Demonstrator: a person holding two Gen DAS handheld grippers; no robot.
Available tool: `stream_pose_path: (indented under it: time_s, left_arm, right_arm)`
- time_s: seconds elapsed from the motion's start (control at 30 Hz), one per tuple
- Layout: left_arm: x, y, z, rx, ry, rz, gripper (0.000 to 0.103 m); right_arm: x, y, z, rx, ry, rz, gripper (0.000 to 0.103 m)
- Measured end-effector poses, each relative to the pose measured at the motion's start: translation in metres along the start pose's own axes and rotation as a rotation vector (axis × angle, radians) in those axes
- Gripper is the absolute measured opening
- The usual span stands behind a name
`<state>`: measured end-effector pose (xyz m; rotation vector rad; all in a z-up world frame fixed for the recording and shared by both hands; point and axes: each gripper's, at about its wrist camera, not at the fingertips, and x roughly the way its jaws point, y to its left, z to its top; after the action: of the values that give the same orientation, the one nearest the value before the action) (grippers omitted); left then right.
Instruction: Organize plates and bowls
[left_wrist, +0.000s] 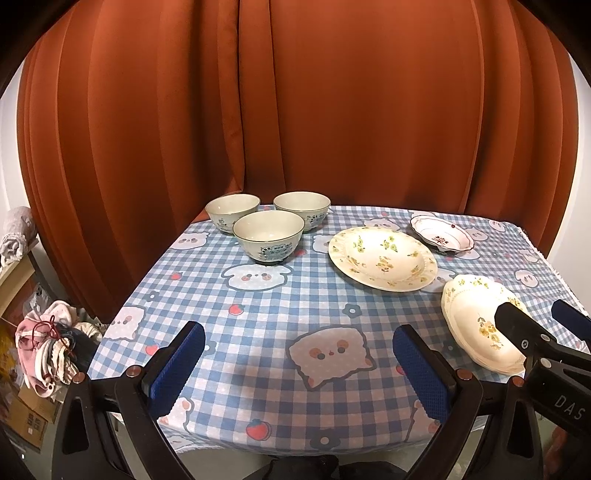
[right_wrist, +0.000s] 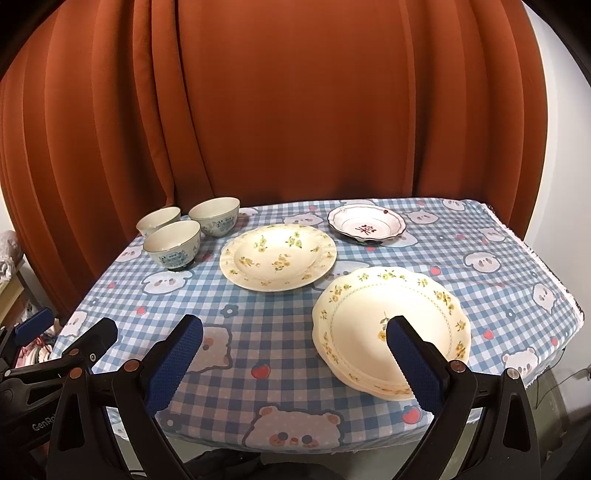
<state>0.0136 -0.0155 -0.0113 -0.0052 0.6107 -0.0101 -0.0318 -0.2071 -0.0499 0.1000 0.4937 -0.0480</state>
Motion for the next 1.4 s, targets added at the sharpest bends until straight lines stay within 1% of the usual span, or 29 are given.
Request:
stream_pose_path:
  time_s: [0.47, 1.4]
  left_arm:
    - [-0.0013, 0.0059, -0.0010, 0.000, 0.005, 0.000, 0.102]
    - [-0.0035, 0.0031, -0.0015, 0.004, 0.013, 0.007, 0.102]
  right_arm:
    - [0.0012, -0.0011, -0.0007, -0.002, 0.013, -0.005, 0.101]
    - [0.0031, -0.0011, 0.0001, -0.001, 0.038, -0.026, 0.101]
